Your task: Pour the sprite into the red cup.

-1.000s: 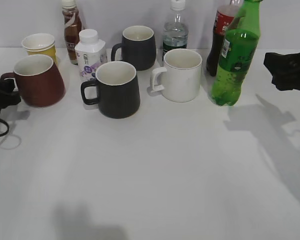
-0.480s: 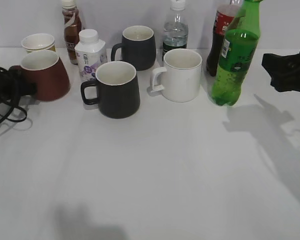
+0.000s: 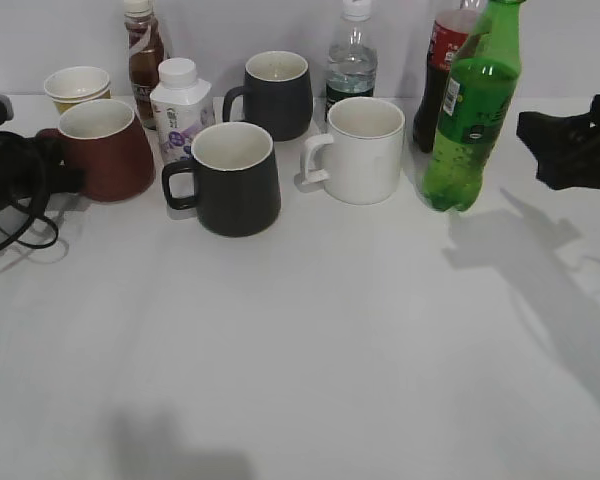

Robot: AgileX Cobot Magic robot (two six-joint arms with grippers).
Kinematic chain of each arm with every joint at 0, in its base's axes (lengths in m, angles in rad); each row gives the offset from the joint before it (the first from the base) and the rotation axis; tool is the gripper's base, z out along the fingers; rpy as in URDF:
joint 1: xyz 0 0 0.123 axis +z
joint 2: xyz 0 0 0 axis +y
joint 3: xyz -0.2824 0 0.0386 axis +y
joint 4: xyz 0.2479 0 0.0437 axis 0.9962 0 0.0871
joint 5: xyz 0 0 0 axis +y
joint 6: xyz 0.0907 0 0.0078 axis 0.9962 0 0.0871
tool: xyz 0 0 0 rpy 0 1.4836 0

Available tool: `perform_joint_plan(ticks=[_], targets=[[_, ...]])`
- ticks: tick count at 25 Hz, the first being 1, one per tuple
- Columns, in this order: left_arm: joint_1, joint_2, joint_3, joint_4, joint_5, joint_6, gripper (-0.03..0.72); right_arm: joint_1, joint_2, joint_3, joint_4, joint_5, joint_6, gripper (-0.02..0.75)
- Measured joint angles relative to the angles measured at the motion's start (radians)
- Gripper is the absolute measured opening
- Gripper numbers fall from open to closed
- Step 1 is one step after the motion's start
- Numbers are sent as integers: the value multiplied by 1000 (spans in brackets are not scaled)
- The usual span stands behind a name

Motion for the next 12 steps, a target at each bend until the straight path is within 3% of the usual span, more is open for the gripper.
perform_joint_plan(ticks=[4, 12], targets=[[0, -106, 100, 17, 37, 9, 69, 0, 2, 0, -132, -23, 63, 585], [-10, -409, 277, 17, 58, 12, 67, 0, 150, -53, -171, -98, 120, 588]])
